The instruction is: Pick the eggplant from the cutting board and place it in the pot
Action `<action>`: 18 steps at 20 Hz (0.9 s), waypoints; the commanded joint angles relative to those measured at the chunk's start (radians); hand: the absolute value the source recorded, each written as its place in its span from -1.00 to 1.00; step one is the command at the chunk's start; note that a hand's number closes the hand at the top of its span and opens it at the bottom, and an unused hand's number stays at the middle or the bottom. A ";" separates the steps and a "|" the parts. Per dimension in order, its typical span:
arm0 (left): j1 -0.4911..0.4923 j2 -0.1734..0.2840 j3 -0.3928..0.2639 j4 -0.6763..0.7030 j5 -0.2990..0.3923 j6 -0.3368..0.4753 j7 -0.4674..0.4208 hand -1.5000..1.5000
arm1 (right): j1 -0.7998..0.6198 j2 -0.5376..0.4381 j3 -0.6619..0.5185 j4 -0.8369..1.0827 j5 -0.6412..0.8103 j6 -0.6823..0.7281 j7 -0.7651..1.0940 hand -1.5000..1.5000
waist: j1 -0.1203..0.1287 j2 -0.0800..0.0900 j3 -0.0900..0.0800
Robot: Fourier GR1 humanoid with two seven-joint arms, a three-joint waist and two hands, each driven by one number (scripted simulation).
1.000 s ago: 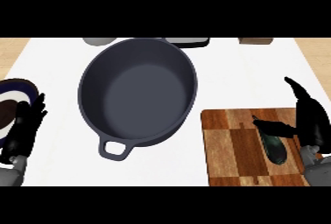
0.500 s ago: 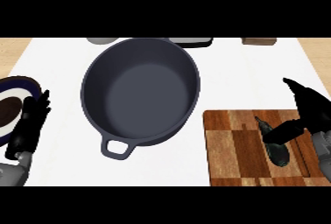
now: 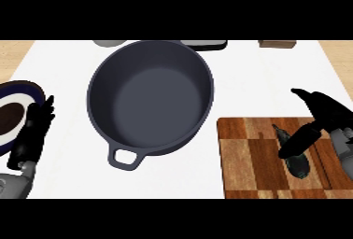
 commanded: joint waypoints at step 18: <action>0.046 -0.026 0.067 -0.046 -0.047 -0.048 0.016 0.00 | 0.048 0.112 0.067 0.153 0.115 0.006 0.109 -1.00 | -0.006 0.000 0.002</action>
